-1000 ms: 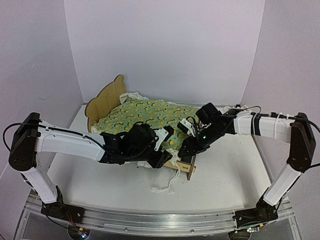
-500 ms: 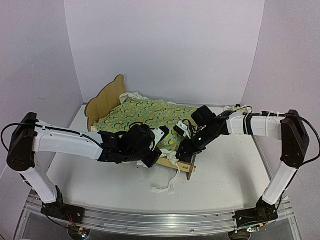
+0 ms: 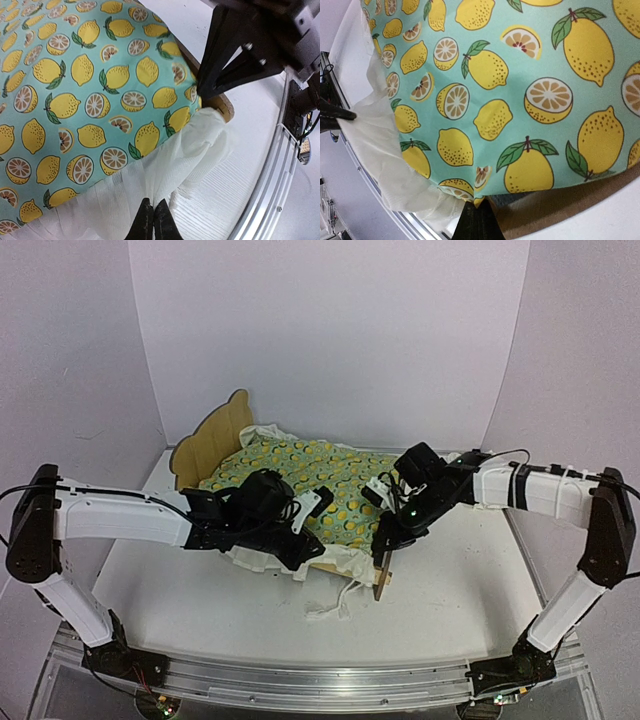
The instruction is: Set up the pet bed
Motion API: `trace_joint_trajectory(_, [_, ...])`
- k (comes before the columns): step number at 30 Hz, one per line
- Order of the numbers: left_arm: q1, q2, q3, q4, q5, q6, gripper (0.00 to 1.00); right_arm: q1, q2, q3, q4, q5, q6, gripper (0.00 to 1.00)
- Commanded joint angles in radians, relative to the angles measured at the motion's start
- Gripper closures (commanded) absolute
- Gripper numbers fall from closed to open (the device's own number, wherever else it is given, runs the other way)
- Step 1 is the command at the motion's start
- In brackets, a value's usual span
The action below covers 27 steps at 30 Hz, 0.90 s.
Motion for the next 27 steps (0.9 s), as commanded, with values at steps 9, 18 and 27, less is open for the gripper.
trace_joint_trajectory(9, [0.021, 0.129, 0.091, -0.047, 0.097, -0.069, 1.0, -0.004, -0.101, 0.019, -0.186, 0.095, -0.023, 1.0])
trace_joint_trajectory(18, [0.045, 0.154, 0.183, -0.077, -0.031, -0.055, 1.0, -0.003, -0.093, 0.06, -0.135, 0.18, 0.089, 0.69])
trace_joint_trajectory(27, [0.034, 0.047, 0.114, -0.117, -0.189, -0.125, 0.48, 0.101, -0.35, -0.137, -0.139, 0.078, 0.13, 0.44])
